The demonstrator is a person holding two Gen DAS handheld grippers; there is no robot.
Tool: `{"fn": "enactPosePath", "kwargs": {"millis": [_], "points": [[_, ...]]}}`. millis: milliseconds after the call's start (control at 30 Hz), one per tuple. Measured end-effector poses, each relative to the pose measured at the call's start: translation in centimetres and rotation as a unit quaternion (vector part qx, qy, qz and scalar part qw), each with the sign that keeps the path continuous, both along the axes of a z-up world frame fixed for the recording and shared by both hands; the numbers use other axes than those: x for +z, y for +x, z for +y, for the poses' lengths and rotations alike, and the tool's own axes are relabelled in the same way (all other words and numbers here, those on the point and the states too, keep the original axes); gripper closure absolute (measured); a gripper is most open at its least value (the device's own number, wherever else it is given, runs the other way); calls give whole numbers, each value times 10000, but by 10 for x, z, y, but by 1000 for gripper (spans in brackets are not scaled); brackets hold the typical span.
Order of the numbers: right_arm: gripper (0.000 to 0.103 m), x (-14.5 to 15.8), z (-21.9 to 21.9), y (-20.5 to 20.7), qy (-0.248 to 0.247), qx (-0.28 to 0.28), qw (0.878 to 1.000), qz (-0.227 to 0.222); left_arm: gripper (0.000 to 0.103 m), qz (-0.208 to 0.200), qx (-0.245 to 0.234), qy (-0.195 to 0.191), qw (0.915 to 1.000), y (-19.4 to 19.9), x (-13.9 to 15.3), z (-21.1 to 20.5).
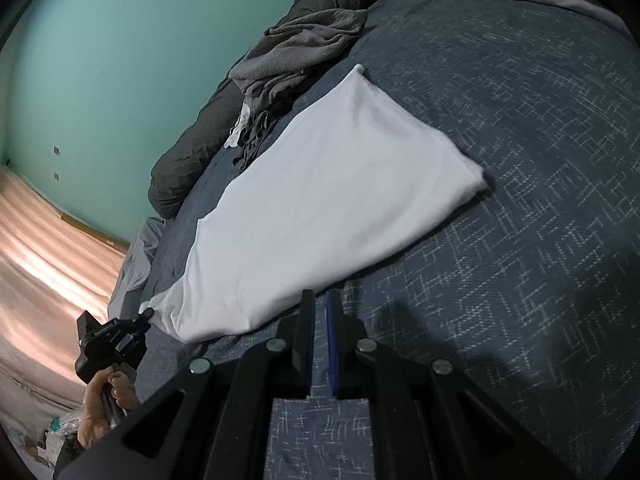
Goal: Fold clothes
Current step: 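Lift the shirt with both tools and fold it over onto itself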
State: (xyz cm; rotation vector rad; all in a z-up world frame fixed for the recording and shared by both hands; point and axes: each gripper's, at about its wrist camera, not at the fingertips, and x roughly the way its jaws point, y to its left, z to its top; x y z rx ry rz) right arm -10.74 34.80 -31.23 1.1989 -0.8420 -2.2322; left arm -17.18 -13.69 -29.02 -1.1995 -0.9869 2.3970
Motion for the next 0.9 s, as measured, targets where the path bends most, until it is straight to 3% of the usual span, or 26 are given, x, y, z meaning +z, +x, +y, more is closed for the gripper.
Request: {"fn": "enactPosePath", "kwargs": {"millis": [267,500,633,733,900], "points": [[98,1,23,-3,-161,-195,9997,-9,98,299,-910,-280,9950,-32,50,104],[98,-10,47,1,-367,-431,9981,-229,98,465,-2054,-570,9759,-47,72,251],[98,-5,66,1,-436,-617,9971,-136,98,334,-2726,-769,9585,-36,51,327],[98,-8,81,-1,-546,-789,9953,-162,98,8,-3159,-1061,9428,-24,15,374],[98,-15,92,-6,-617,-855,9940,-274,97,-345,-3483,-1605,9229,-8,-29,399]]}}
